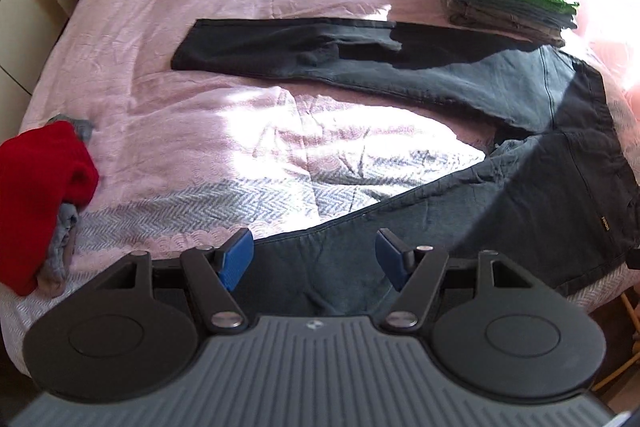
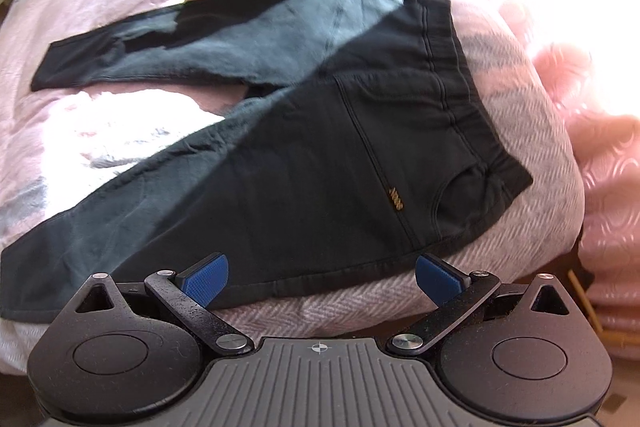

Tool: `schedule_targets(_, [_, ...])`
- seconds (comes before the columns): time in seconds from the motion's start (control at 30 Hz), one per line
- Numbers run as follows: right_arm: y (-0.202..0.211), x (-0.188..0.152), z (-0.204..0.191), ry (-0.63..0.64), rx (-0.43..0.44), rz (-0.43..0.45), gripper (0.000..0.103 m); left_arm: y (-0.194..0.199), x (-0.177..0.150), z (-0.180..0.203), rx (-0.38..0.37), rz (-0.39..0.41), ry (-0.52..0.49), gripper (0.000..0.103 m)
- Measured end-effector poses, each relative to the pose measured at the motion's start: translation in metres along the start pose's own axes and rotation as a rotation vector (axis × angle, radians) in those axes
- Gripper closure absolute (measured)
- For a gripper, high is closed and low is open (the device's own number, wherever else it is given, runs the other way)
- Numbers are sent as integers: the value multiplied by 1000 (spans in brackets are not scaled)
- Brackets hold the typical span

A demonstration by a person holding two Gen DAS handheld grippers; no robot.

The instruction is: Fold clothes

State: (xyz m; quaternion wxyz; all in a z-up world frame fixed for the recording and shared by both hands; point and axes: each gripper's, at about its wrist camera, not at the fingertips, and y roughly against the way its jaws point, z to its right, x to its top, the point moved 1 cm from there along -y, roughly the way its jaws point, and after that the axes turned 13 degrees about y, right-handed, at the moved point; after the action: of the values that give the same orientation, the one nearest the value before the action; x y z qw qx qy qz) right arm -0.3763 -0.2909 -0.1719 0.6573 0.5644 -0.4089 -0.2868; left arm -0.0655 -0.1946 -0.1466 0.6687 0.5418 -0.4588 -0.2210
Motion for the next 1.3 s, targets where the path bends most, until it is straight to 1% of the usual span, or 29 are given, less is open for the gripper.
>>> schedule_targets(0.07, [-7,0,0,-19,-8,-23,1,-11,2,0,-7,-22,-14,39])
schedule_targets(0.2, [-20,3,2,-17,-27,-44,1,-32,5,0,-11,-62,-34,39])
schedule_targets(0.3, [-29,9,5,-18,-42,-49,1,-43,7,0,-8,-78,-49,39])
schedule_targets(0.47, [-47,25,7,-2,-42,-57,1,-55,12,-8,-11,-87,-32,39])
schedule_targets(0.6, [-65,40,8,38,-37,-68,1,-69,15,-18,10,-99,-8,39])
schedule_targets(0.73, [-81,60,12,72,-23,-46,1,-86,24,-22,27,-98,-12,39])
schedule_targets(0.83, [-92,76,16,96,-10,-25,1,-100,36,-18,20,-81,-33,39])
schedule_targets(0.97, [-109,105,24,141,-1,7,1,-122,60,-6,-20,-38,-70,39])
schedule_targets(1.07, [-124,133,34,182,9,41,1,-143,83,6,-72,3,-116,39])
schedule_targets(1.23, [-146,190,58,267,59,146,1,-183,133,26,-175,64,-221,39])
schedule_targets(1.3, [-155,213,67,314,71,193,1,-202,156,32,-224,103,-277,39])
